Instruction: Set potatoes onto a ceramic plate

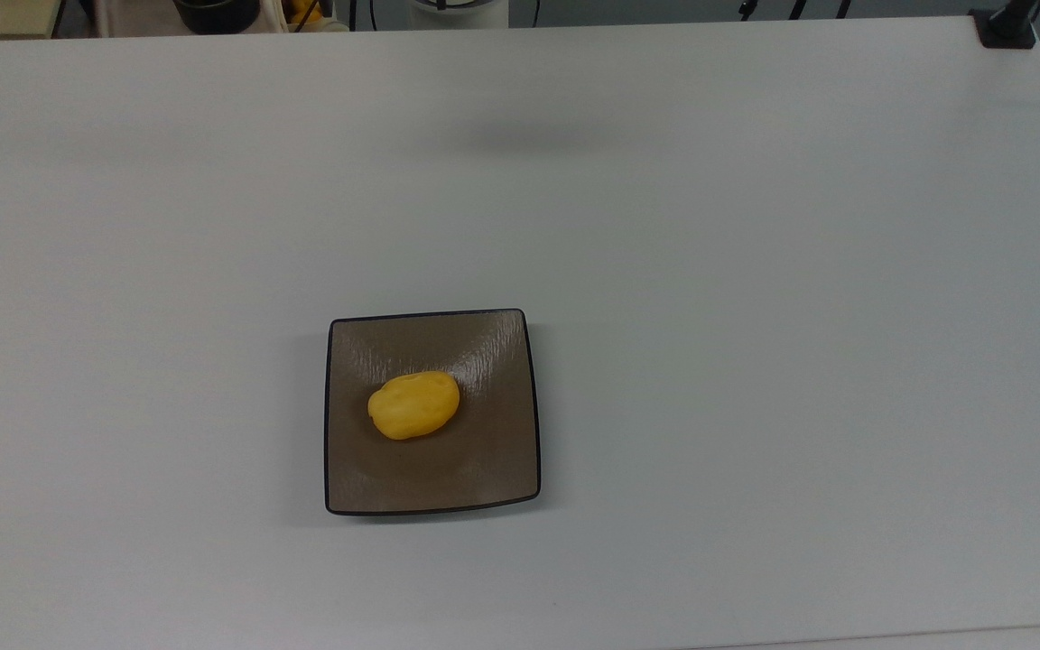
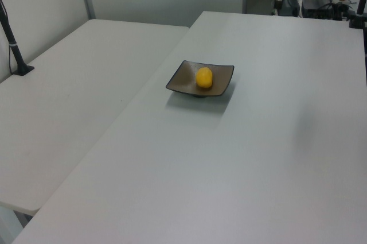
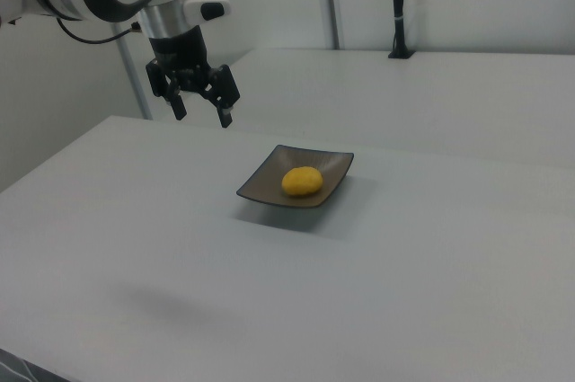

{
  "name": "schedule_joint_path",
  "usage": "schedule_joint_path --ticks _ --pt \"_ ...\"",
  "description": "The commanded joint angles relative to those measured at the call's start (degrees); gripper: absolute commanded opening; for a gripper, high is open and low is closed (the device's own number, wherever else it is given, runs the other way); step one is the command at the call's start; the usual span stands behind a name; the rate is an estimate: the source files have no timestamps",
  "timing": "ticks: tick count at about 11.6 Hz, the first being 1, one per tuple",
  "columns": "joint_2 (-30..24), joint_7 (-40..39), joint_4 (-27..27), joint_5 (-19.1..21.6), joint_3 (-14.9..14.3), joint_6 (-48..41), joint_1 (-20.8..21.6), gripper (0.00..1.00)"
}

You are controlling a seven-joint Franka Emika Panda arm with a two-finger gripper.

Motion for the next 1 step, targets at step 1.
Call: schedule_joint_path --ticks 1 --pt "0.2 -1.3 -0.4 -0.6 -0.6 1.2 0.8 1.0"
